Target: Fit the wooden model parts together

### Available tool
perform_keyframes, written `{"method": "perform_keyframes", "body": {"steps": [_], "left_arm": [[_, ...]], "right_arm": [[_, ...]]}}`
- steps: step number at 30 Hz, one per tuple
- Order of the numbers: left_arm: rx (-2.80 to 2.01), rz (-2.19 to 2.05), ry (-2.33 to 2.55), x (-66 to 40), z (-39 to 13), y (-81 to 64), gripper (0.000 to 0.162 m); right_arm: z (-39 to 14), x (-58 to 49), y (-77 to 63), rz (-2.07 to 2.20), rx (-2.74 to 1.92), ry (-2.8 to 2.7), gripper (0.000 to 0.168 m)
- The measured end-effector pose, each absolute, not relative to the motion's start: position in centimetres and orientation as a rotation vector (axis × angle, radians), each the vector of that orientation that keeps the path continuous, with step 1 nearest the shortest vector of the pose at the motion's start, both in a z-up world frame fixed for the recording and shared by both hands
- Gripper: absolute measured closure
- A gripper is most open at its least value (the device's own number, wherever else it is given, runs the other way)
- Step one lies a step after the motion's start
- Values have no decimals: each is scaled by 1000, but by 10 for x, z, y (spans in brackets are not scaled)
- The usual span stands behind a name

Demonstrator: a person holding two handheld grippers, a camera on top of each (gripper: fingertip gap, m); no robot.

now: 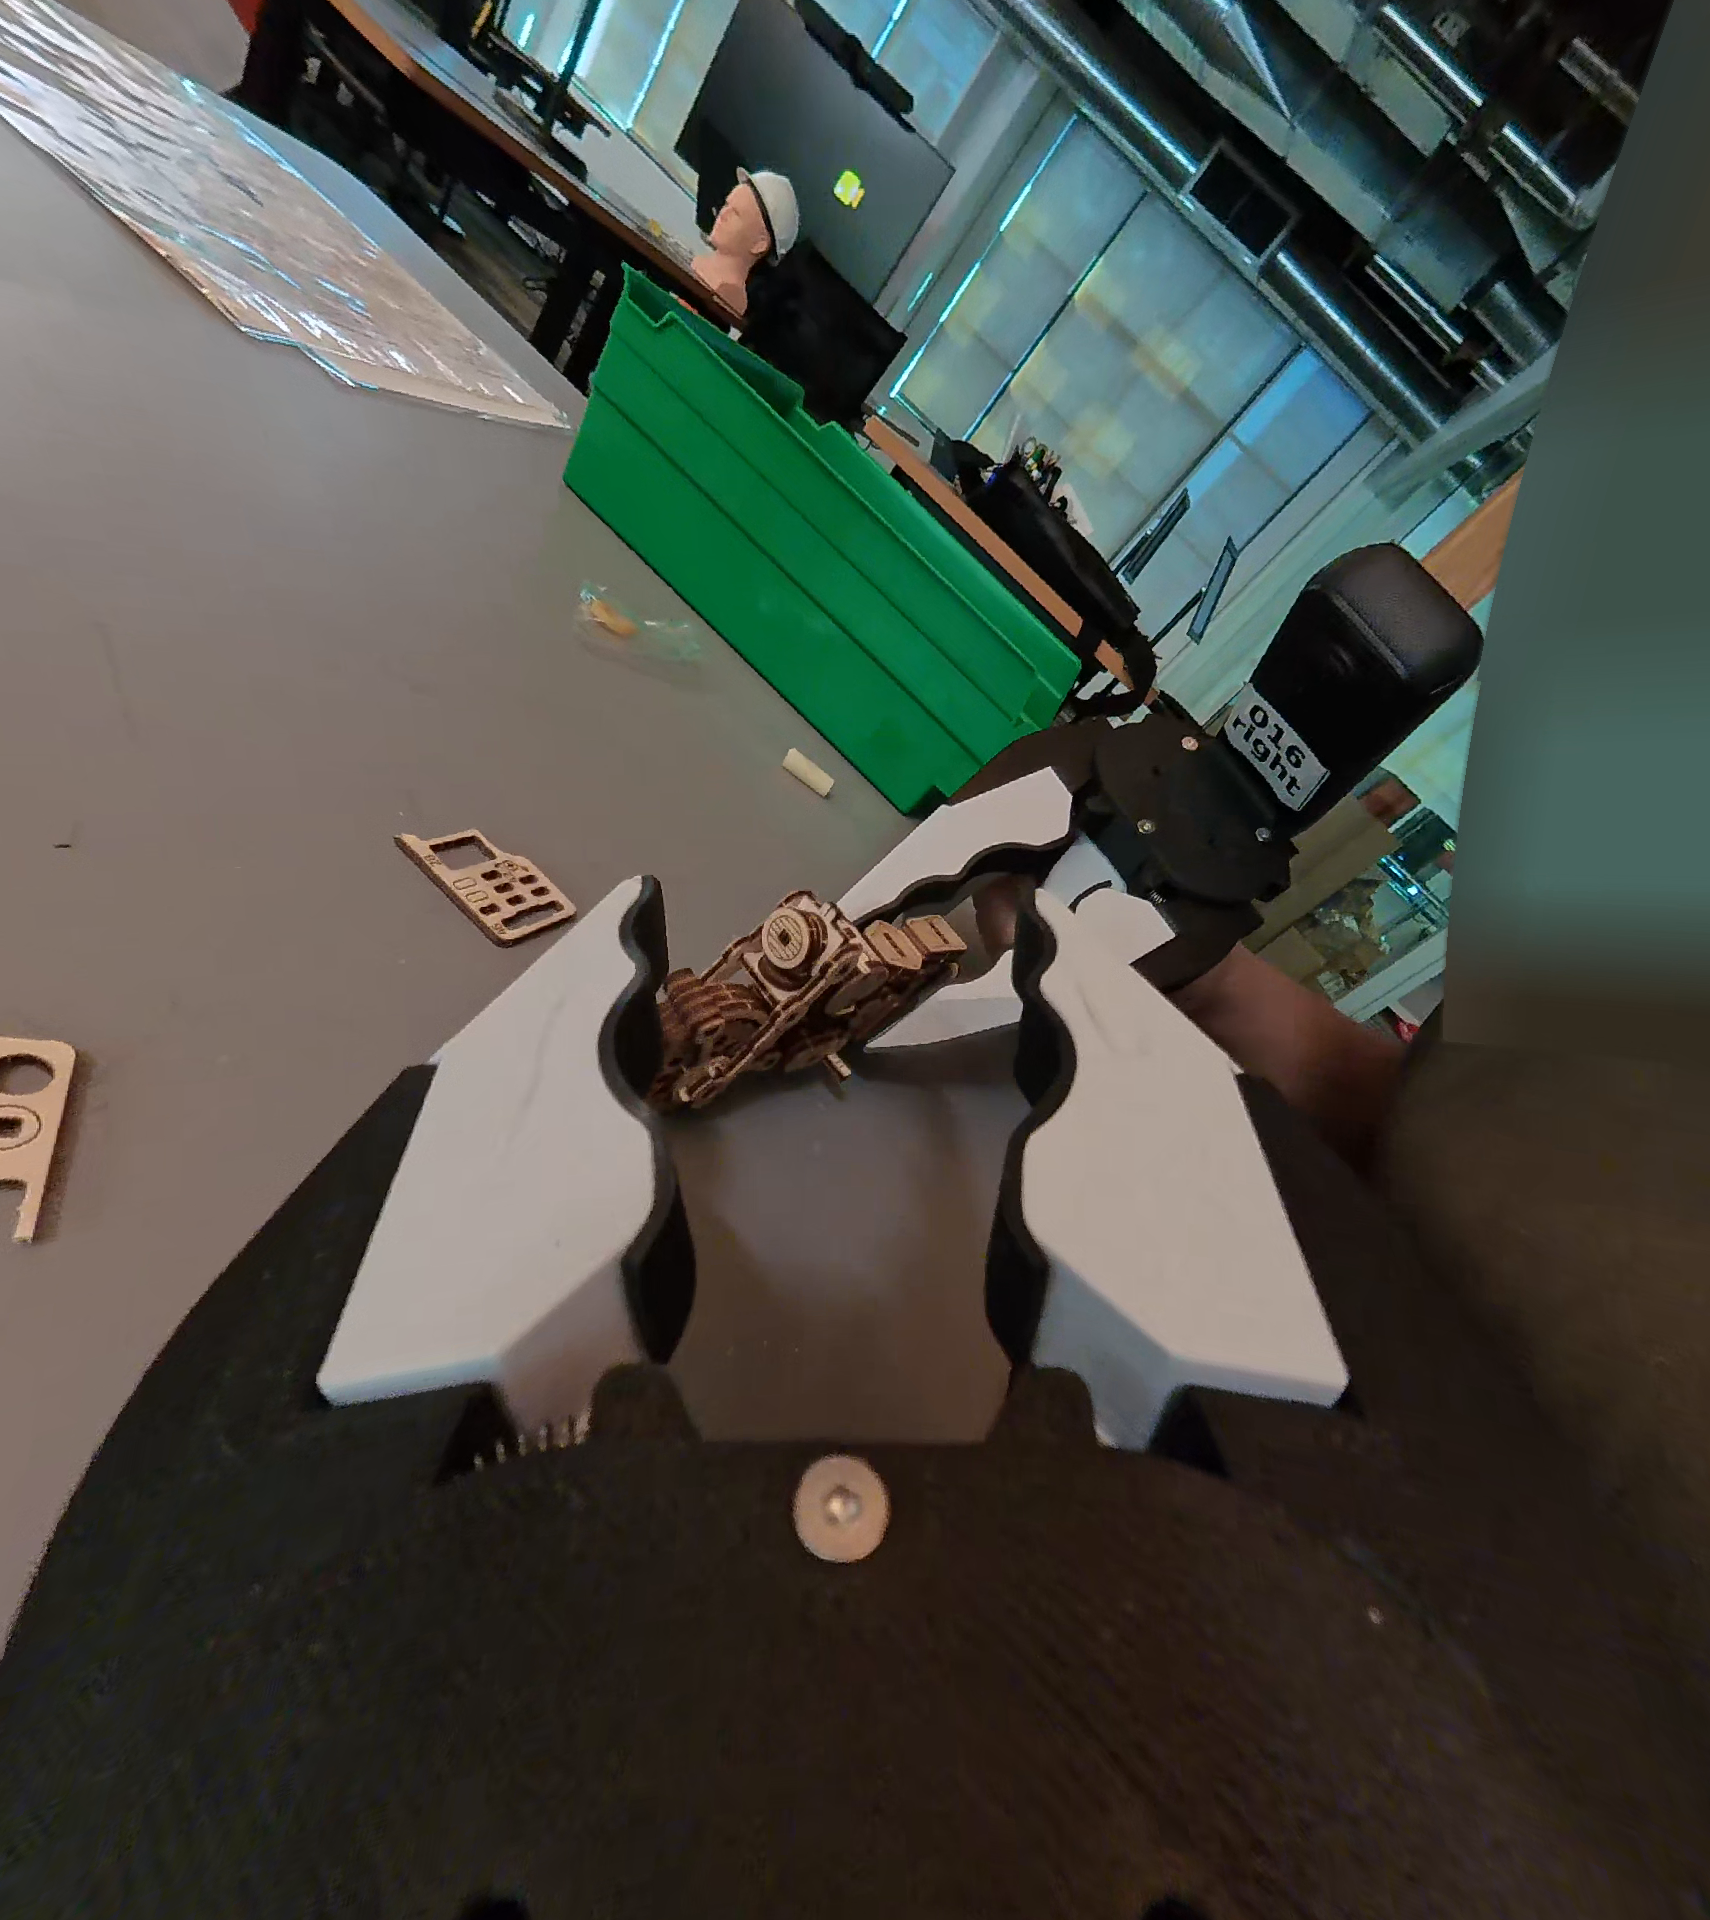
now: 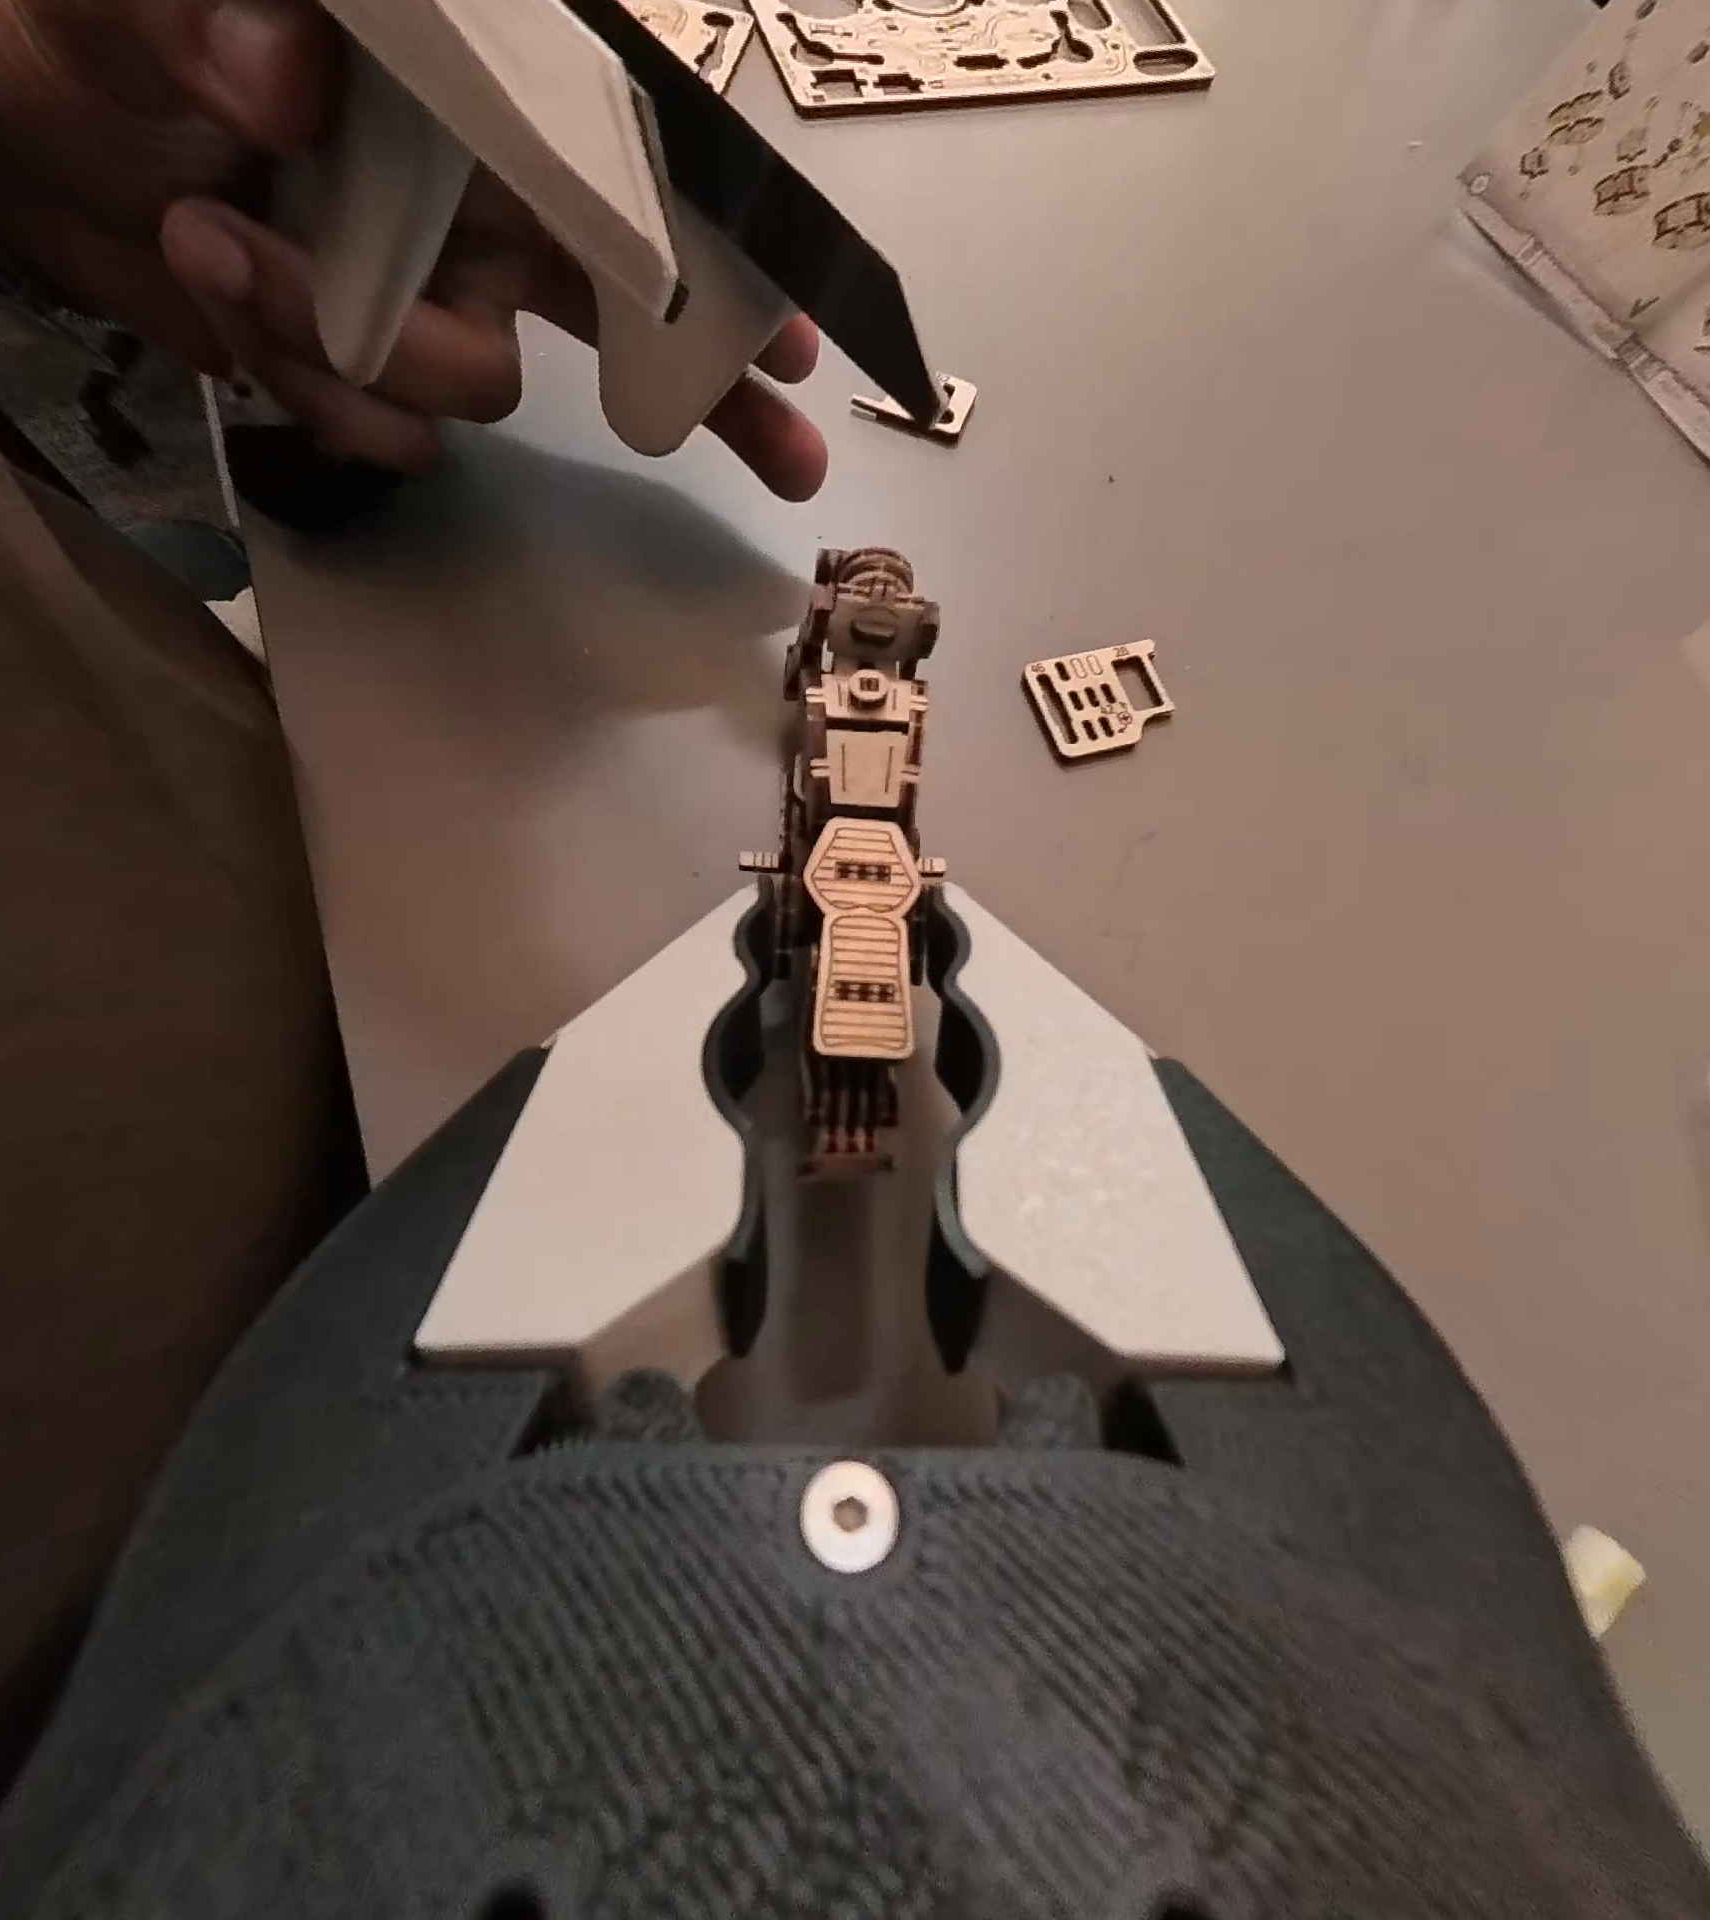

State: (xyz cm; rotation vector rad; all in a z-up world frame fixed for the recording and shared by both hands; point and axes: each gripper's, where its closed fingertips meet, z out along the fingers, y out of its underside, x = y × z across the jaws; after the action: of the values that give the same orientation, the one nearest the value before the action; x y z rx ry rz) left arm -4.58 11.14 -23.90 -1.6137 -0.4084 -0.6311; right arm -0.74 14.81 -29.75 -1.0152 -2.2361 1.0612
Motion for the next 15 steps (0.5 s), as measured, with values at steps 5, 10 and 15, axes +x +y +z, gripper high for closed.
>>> {"method": "perform_keyframes", "body": {"steps": [5,10,15], "left_arm": [[-1611,-637,-412,-46,-239,111,97],[-1606,-644,-417,-46,-239,111,97],[-1603,-653,-422,-46,-239,111,97]], "right_arm": [[-299,-8,150,1049,-1016,-2227,137],[-299,-9,149,1066,-1023,-2222,136],[-297,-9,149,1094,-1039,-2210,134]]}}
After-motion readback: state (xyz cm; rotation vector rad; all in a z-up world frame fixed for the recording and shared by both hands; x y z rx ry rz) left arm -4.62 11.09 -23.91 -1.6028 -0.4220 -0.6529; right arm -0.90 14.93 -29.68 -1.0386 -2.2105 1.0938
